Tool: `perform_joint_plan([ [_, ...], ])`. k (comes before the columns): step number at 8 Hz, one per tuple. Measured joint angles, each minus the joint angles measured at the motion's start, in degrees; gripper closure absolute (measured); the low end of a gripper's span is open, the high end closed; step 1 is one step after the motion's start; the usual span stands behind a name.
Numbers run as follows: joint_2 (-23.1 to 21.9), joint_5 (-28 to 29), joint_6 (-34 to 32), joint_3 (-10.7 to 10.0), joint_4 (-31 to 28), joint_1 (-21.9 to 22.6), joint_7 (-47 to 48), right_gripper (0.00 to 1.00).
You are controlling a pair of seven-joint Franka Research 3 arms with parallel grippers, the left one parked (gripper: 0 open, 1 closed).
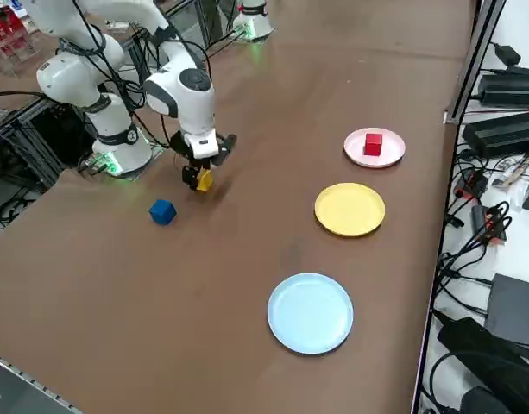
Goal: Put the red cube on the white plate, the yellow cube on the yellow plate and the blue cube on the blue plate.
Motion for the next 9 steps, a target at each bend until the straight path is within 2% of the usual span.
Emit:
perform_joint_plan([
  [1,0.5,0.0,0.2,0.0,0.0,0.0,0.0,0.03],
  [2,0.6,0.0,0.2,0.0,0.0,-0.4,0.0,0.14],
  [3,0.6,0.0,0.1,-0.1,0.0,-1.5,0.0,0.17],
  [4,0.2,0.1,-0.7,-0.1,0.2,-2.2,0.0,0.30],
  [6,-0.9,0.0,-3.3,-0.1,1.0,-2.5,-0.1,0.30],
  [7,-2.2,0.0,-6.8,0.1,3.2,-2.5,-0.1,0.30],
  [9,-4.4,0.0,-17.2,0.5,12.3,-2.4,-0.1,0.30],
])
